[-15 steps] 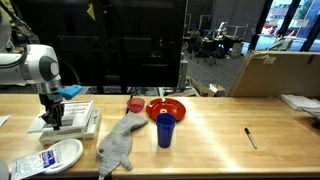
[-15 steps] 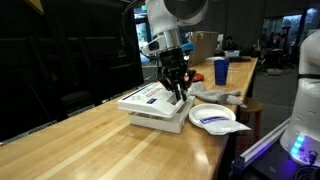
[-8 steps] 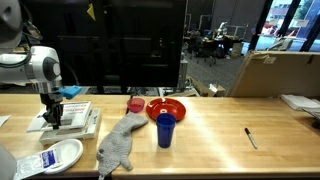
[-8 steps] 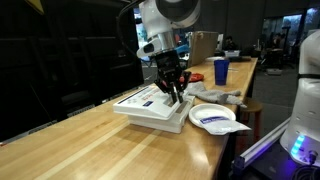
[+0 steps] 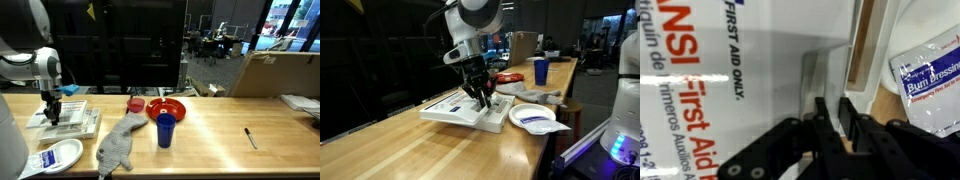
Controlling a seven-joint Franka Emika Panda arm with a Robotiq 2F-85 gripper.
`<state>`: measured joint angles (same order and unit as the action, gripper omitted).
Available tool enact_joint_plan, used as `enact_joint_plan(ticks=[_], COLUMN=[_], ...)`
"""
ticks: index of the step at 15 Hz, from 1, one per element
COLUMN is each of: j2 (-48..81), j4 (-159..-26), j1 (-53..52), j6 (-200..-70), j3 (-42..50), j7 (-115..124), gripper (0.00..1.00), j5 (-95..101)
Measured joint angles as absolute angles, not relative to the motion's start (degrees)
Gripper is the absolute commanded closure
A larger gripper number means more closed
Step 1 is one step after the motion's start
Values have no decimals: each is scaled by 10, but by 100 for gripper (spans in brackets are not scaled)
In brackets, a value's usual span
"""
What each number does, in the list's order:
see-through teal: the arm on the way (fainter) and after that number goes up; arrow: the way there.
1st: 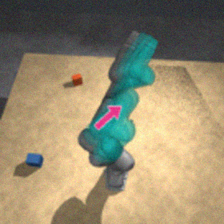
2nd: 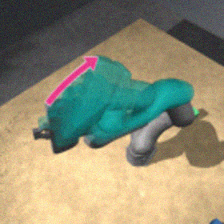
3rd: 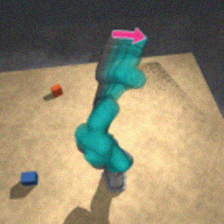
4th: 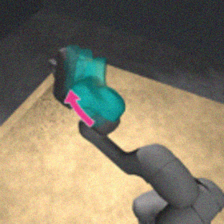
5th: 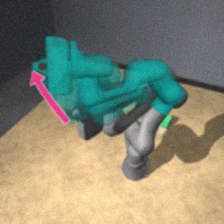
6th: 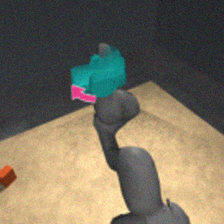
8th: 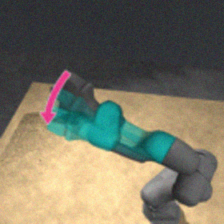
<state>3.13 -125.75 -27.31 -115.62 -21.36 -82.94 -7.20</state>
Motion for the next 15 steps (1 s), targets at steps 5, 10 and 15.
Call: enact_joint_plan(ticks=[5,10,15], j2=[90,149,194], j4=[-1181,-1100,-1031], j1=[-273,-279,-290], j6=[-1111,-1051,-998], j3=[-234,-255,-265], j7=[-829,-828,-827], gripper=[95,95,95], j5=[-39,6,42])
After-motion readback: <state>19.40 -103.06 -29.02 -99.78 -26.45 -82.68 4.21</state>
